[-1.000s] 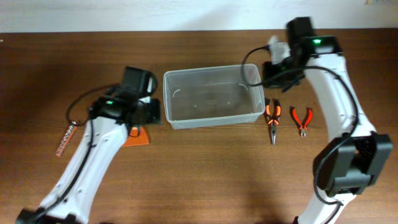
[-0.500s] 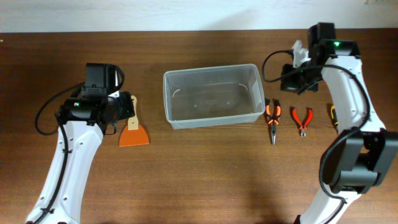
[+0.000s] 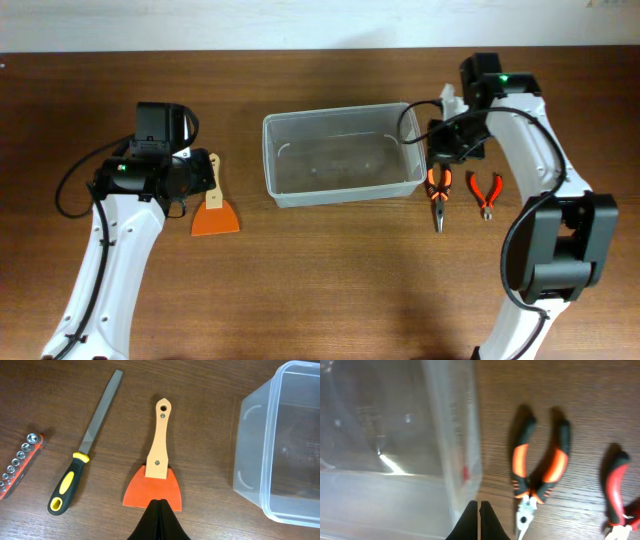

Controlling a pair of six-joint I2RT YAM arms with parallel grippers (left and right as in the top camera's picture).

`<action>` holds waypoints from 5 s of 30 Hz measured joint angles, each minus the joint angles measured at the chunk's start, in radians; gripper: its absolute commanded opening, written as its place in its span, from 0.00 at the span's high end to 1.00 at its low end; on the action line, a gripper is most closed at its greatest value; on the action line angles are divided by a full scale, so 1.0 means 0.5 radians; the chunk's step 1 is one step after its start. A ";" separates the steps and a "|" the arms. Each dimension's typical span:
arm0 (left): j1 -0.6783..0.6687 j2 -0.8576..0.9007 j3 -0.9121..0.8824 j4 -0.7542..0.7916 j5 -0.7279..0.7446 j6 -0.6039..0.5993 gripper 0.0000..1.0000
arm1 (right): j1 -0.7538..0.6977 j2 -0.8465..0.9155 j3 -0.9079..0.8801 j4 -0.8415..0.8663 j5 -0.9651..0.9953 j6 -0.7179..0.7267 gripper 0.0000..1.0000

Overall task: Pack container
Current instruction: 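Release the container and move left gripper over the orange scraper, then lower left gripper and grasp the scraper's wooden handle, then carry the scraper into the container and open the left gripper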

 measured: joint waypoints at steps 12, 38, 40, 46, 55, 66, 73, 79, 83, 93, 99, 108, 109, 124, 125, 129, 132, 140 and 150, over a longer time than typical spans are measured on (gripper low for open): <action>0.000 0.000 0.000 -0.038 0.000 0.004 0.98 | 0.107 0.000 0.000 0.007 -0.002 0.001 0.96; 0.000 0.383 0.004 0.458 0.106 0.390 0.95 | -0.128 -0.761 -0.016 -0.135 -0.321 -0.063 0.96; 0.000 0.405 0.004 0.466 0.107 0.404 0.90 | -0.128 -0.925 -0.014 -0.127 -0.327 -0.076 0.96; 0.000 0.546 0.004 0.412 0.106 0.404 0.70 | -0.128 -1.225 -0.014 -0.122 -0.325 -0.102 0.92; 0.000 0.761 0.004 0.240 0.098 0.370 0.32 | -0.129 -1.444 -0.014 -0.143 -0.318 -0.117 0.01; 0.002 0.853 0.004 0.334 -0.038 0.358 0.28 | -0.159 -1.636 -0.014 -0.262 -0.256 -0.114 0.01; 0.002 0.962 0.004 0.346 -0.038 0.358 0.32 | -0.159 -1.637 -0.014 -0.460 -0.111 -0.116 0.01; 0.002 1.060 0.005 0.394 -0.031 0.353 0.35 | -0.159 -1.637 -0.014 -0.510 -0.082 -0.114 0.01; 0.005 1.067 0.011 0.400 -0.030 0.357 0.40 | -0.159 -1.637 -0.015 -0.513 -0.075 -0.114 0.01; 0.005 1.086 0.047 0.343 0.017 0.355 0.85 | -0.159 -1.637 -0.015 -0.544 -0.068 -0.115 0.01; 0.011 1.131 0.171 0.114 0.015 0.359 0.90 | -0.159 -1.637 -0.015 -0.573 -0.062 -0.114 0.01; 0.011 1.144 0.906 -0.299 -0.002 0.469 0.92 | -0.159 -1.637 -0.014 -0.580 -0.001 -0.115 0.01; 0.006 1.141 0.989 -0.318 -0.003 0.507 0.92 | -0.159 -1.637 -0.014 -0.580 -0.001 -0.114 0.01; -0.620 1.096 1.557 -0.369 0.101 1.715 0.98 | -0.159 -1.637 -0.015 -0.579 -0.001 -0.114 0.01; -0.674 1.096 1.557 -0.370 0.139 1.839 0.98 | -0.159 -1.637 -0.015 -0.578 0.000 -0.114 0.01; -0.843 1.096 1.556 -0.373 0.235 2.298 0.98 | -0.159 -1.637 -0.015 -0.594 -0.001 -0.114 0.01; -0.890 1.096 1.549 -0.372 0.266 2.549 0.98 | -0.159 -1.637 -0.015 -0.629 0.000 -0.114 0.01; -0.885 1.171 1.483 -0.334 0.278 2.894 0.98 | -0.159 -1.637 -0.015 -0.647 0.009 -0.114 0.01; -0.877 1.644 1.460 -0.204 0.156 2.841 0.98 | -0.159 -1.637 -0.015 -0.732 0.019 -0.115 0.01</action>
